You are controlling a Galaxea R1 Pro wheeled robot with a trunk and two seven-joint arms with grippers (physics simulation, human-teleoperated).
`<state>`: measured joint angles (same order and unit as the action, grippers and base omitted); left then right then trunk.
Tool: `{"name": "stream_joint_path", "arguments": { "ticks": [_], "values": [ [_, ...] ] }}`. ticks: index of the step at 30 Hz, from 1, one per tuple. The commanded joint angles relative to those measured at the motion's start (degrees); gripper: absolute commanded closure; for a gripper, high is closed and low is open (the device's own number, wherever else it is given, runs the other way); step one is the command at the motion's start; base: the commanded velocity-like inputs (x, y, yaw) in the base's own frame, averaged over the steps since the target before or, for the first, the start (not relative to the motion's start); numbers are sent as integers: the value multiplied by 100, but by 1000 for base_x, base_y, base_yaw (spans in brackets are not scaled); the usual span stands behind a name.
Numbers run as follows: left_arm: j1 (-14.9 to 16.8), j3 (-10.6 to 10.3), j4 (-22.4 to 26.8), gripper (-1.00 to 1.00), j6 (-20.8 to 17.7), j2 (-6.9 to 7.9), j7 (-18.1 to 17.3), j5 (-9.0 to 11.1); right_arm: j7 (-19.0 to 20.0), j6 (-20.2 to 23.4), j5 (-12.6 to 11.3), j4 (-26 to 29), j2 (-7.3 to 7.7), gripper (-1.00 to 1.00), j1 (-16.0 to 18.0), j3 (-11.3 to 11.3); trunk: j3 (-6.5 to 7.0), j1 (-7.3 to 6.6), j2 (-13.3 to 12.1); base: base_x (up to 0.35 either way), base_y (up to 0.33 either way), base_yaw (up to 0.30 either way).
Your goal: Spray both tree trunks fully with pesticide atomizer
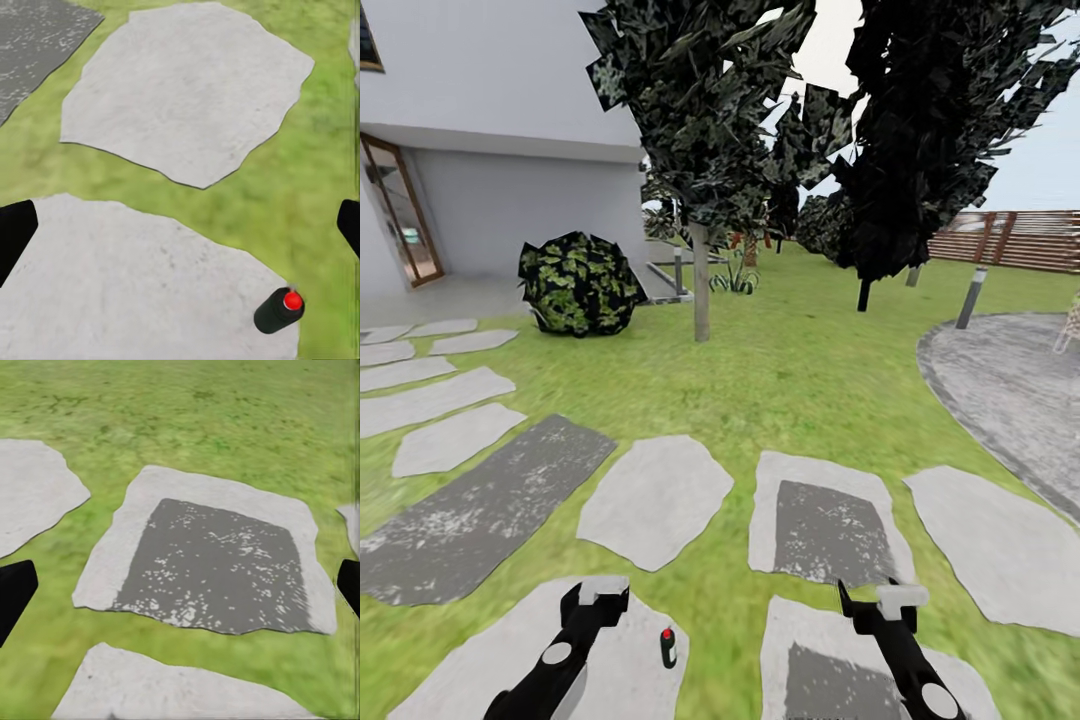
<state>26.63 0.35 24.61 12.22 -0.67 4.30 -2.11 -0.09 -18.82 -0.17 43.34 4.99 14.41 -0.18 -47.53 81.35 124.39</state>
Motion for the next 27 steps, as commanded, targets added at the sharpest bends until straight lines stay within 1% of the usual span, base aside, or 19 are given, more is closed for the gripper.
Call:
{"name": "stream_joint_path", "arguments": {
  "ticks": [1, 14, 20, 25, 27],
  "values": [
    [0, 0, 0, -100, 3, -2, 0, 0, 0, 1, 0, 0, -2, -100, 0, 0, 0, 0, 0, 9, 0, -300],
    [-7, 0, 0, -100, 17, 9, 0, 0, 16, 1, -7, -1, 0, -100, 0, -5, 0, 0, 0, 1, 2, -300],
    [-9, 6, 0, -100, 17, 12, 0, 0, 17, 1, -9, -1, 0, -100, 0, -4, 0, 0, 0, 0, 194, -300],
    [-17, 4, 0, -100, 22, 14, 0, -8, 17, 1, -9, 0, 1, -100, 2, -5, 0, 0, 0, 0, 23, -300],
    [-17, 1, 0, -100, 19, 10, 0, -9, 17, 1, -9, -1, 2, -100, 1, -2, -36, 44, 80, 0, 3, -300]
  ]
}}
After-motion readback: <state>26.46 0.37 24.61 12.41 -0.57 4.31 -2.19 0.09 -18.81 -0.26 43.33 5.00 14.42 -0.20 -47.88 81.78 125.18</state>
